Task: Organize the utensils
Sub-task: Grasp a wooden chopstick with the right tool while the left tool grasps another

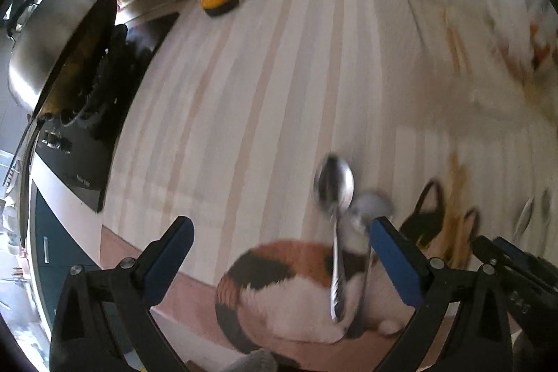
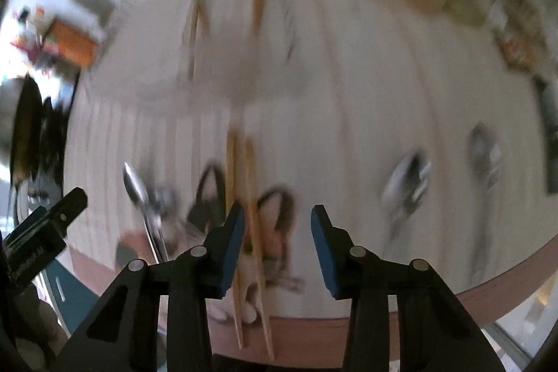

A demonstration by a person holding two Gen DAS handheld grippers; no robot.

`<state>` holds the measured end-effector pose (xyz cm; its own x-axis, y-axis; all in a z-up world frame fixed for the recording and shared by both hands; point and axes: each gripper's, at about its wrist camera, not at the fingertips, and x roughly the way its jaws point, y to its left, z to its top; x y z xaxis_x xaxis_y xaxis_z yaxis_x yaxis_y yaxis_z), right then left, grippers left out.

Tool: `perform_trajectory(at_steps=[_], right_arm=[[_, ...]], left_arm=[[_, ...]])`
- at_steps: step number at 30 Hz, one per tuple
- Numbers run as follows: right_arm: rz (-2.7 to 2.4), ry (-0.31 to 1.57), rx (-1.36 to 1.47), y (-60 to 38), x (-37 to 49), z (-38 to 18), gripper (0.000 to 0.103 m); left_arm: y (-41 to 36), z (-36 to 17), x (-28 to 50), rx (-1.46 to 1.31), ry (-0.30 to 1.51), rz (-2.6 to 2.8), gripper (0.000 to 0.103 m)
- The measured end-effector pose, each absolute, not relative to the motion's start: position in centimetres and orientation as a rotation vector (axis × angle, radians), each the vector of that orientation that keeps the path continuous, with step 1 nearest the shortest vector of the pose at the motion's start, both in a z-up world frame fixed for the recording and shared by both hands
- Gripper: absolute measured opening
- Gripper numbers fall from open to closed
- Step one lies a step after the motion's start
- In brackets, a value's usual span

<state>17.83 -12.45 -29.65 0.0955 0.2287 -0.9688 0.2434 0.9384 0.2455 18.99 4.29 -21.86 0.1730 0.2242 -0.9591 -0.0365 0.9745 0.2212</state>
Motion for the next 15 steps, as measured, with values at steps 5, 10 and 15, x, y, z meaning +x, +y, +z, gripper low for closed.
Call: perform_trajectory(at_steps=[5,10,15], right_arm=[[0.005,1.534,0.333,-10.8,17.3,-31.8,0.008],[-0.114,1.546,0.318,-14.4,16.5,-30.9,0.004],[-0.171,1.556,0.33,-18.8,15.6,-29.8,0.0]], left_arm=[[3.4,-22.7,17.2,0.188,1.395,0.155,0.103],[-0.1,-23.2,16.8,0.174,1.425,0.06,0.102],[-4.7,-24.9,16.9,0.151,1.482,-0.093,0.099]])
